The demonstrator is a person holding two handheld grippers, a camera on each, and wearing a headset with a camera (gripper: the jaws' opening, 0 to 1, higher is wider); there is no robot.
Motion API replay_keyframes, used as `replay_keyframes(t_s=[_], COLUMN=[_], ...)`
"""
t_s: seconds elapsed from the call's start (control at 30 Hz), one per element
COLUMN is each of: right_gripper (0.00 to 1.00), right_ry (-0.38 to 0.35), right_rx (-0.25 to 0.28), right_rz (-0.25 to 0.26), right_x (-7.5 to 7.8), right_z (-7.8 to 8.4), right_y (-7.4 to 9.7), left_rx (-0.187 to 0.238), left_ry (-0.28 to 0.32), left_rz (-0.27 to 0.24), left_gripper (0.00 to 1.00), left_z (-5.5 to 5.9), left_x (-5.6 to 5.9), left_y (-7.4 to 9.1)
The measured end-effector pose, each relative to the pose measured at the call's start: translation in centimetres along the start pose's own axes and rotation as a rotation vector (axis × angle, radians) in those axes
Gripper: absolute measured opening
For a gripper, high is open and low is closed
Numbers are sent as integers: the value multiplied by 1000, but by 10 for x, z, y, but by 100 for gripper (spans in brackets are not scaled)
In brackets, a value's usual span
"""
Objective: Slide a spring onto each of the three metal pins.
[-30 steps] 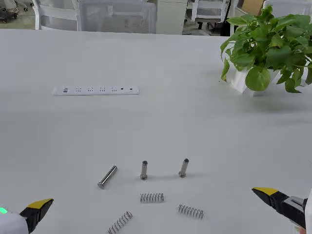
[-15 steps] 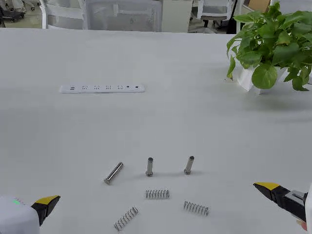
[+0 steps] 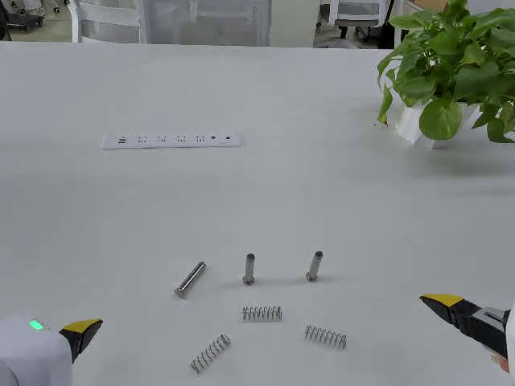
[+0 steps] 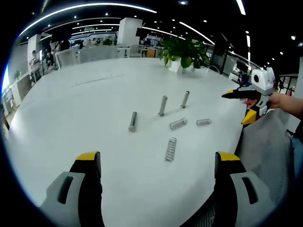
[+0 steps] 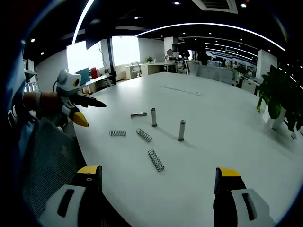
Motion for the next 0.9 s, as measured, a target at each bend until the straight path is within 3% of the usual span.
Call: replay_keyframes(t_s=[0.3,0.4,0.47,0.53,0.7,0.9], right_gripper=[99,99,99,99,99,99], right_ry=[14,16,28,42,45,39], right_rx=[8,12,3,-7,-13,-13], right_rz=[-10,-9,-9,-11,-18,-19], right_x=[-3,-3,-4,-6,-9,-12], right_z=[-4,-4,-4,-2,0,1], right_y=[-2,-2,-3,-3,-2,-3], left_rx=[-26,-37,-41,-38,-55,-107], left_ry=[-30,-49,-41,-30,-84,-165], left_rz=[22,20,7,6,8,48], left_gripper=[99,99,91,90,84,74], left_z=[-11,-20,-26,-31,-44,-52], left_x=[-10,-18,-26,-31,-41,-41], left_y=[-7,-12,-15,-20,-32,-48])
Point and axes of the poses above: the centre of the closed fingertips' face, and the gripper's own axes: y roughly backward along the fingers, x roughly to its right, z roughly out of its underside, the point moved 2 cm from there along y, roughly backward along the fingers, and after that the axes turned 4 degrees about x, right-handed, at the moved point
